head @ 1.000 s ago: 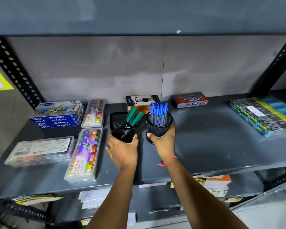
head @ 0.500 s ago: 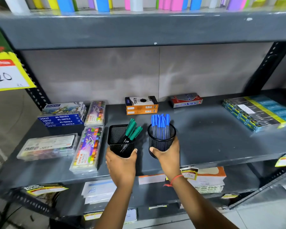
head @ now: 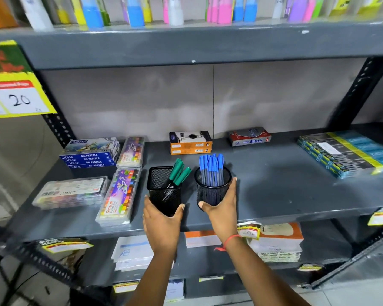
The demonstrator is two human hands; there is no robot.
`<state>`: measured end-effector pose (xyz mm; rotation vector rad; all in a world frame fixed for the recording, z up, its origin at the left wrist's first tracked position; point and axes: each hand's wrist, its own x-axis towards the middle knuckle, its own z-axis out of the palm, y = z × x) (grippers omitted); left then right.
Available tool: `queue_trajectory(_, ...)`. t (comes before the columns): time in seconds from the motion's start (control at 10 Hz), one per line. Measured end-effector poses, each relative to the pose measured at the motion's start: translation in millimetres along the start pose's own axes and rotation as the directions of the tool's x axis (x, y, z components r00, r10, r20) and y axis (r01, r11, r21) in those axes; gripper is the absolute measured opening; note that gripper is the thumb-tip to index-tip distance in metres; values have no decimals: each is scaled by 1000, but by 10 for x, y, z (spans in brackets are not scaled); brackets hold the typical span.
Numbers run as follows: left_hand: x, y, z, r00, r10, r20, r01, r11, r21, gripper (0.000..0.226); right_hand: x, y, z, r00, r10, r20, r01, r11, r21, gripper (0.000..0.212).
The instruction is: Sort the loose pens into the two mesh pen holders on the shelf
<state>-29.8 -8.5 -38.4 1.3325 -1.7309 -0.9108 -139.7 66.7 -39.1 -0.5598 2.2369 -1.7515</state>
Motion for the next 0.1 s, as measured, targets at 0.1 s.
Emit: queue_trajectory(0.1,-97,10,-132,999,6,46,-3,998,-66,103,-180,-58,-85,999,22,25,-22,1000,-4,119)
